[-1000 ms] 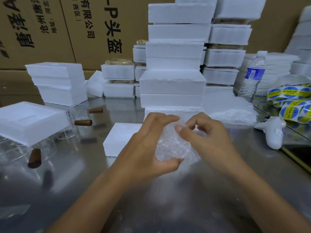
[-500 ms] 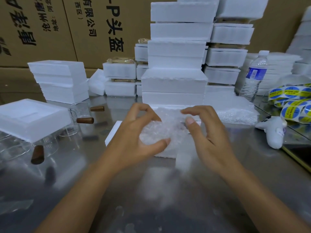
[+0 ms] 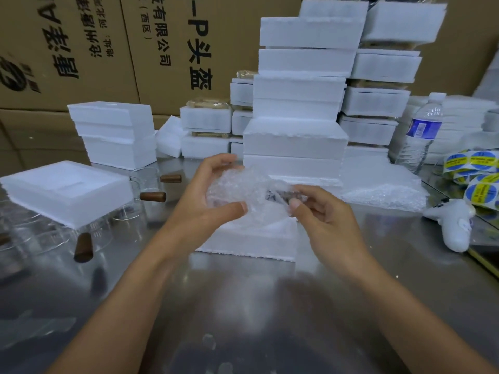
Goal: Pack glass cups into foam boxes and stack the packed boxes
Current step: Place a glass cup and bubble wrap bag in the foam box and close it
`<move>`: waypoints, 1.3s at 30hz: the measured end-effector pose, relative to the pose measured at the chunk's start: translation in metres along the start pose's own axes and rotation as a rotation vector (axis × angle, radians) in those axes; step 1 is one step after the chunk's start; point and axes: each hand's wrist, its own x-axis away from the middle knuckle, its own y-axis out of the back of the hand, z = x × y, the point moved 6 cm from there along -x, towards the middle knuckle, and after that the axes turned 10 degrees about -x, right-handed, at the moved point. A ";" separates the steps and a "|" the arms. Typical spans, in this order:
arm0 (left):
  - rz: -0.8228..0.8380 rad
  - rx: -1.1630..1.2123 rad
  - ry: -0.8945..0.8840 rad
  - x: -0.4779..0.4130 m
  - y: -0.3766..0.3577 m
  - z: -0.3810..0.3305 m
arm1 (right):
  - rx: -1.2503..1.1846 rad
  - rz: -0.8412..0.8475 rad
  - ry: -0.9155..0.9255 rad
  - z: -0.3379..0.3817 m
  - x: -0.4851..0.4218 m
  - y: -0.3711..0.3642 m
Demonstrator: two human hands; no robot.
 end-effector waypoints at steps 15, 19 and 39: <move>-0.394 0.258 0.293 -0.009 0.025 0.046 | 0.051 0.086 -0.047 -0.012 -0.028 -0.041; -0.233 0.118 0.289 -0.008 0.016 0.050 | 0.178 0.131 -0.062 -0.021 -0.027 -0.039; -0.063 -0.445 0.357 -0.007 0.021 0.054 | 0.423 0.182 -0.090 -0.046 -0.014 -0.031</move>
